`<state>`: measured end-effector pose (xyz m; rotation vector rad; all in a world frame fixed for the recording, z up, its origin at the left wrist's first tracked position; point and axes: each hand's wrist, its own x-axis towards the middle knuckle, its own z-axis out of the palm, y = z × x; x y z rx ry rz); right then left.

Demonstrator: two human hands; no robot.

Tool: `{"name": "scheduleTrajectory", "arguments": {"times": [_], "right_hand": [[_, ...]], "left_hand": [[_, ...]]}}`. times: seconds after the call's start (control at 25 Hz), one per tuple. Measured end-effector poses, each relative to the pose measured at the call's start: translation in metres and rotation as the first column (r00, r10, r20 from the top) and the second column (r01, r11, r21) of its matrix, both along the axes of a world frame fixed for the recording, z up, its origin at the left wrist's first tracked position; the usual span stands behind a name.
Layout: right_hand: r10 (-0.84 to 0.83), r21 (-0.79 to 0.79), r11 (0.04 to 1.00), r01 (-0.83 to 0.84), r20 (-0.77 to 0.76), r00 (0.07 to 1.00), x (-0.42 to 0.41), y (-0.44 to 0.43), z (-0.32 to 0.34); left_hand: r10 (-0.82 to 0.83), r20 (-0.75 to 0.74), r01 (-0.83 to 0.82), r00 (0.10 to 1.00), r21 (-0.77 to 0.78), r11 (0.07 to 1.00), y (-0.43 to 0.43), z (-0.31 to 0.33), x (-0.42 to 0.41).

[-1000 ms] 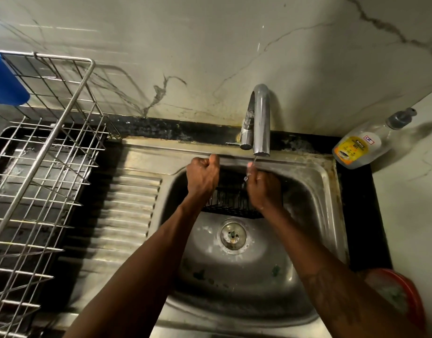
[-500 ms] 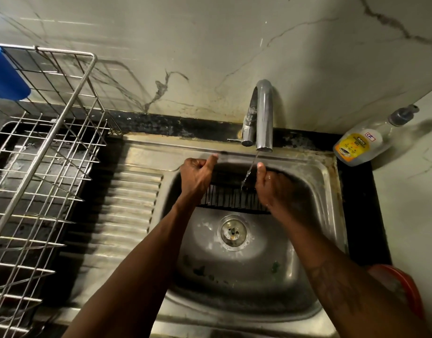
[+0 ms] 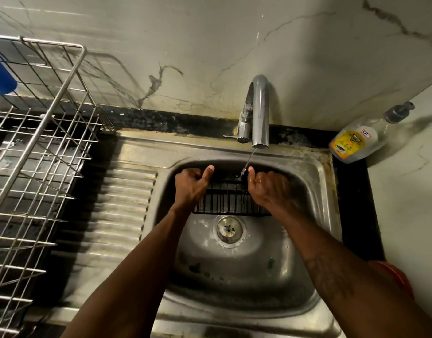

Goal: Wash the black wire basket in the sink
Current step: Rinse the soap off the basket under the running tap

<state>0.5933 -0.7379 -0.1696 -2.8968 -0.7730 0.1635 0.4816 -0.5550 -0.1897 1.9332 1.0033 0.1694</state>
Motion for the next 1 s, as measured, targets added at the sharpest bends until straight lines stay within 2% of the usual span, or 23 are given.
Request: {"name": "scheduleTrajectory", "arguments": {"times": [0.12,0.2,0.28,0.36,0.44,0.52,0.6,0.64,0.68,0.72,0.84,0.92,1.0], "right_hand": [[0.000,-0.060,0.998,0.001,0.003,1.000,-0.003,0.019,0.010],[0.001,-0.099,0.995,-0.002,-0.013,1.000,-0.004,0.031,0.017],[0.021,-0.120,0.993,-0.022,-0.010,1.000,-0.005,0.039,0.027],[0.111,-0.082,0.991,-0.110,0.014,0.994,-0.007,0.037,0.038],[0.234,0.048,0.970,-0.238,0.077,0.969,-0.007,0.031,0.051],[0.236,0.273,0.933,-0.235,0.029,0.971,-0.002,0.023,0.056],[0.154,0.497,0.865,-0.076,-0.118,0.981,0.007,0.016,0.059],[0.127,0.515,0.856,-0.054,-0.106,0.986,0.009,0.012,0.059],[0.111,0.471,0.879,-0.068,-0.064,0.992,0.009,0.010,0.060],[0.092,0.397,0.915,-0.075,-0.025,0.995,0.008,0.010,0.058],[-0.009,0.190,0.982,-0.013,0.116,0.993,0.005,0.022,0.063],[-0.016,0.045,0.999,0.013,0.076,0.997,0.004,0.038,0.071],[0.007,0.007,1.000,-0.008,0.054,0.999,-0.006,0.051,0.075]], "left_hand": [[-0.103,-0.180,0.163,0.978,0.362,0.918,-0.018,0.008,0.000],[-0.151,-0.220,0.244,0.964,0.499,0.831,-0.039,0.018,0.014],[-0.215,-0.130,0.250,0.968,0.423,0.871,-0.063,0.037,0.028],[-0.084,-0.046,0.093,0.995,0.233,0.968,-0.069,0.047,0.039],[0.048,-0.040,-0.045,0.998,0.063,0.997,-0.061,0.043,0.043],[0.129,0.015,-0.126,0.992,-0.135,0.983,-0.046,0.037,0.044],[0.287,0.028,-0.257,0.957,-0.373,0.892,-0.039,0.033,0.037],[0.338,0.005,-0.300,0.941,-0.451,0.841,-0.039,0.031,0.031],[0.354,0.005,-0.309,0.935,-0.479,0.822,-0.039,0.027,0.026],[0.318,0.030,-0.267,0.948,-0.471,0.841,-0.040,0.023,0.023],[0.153,0.179,-0.048,0.972,-0.487,0.872,-0.043,0.034,0.029],[0.037,0.239,0.055,0.970,-0.369,0.928,-0.048,0.056,0.039],[-0.007,0.214,0.049,0.977,-0.193,0.980,-0.047,0.067,0.045]]}}
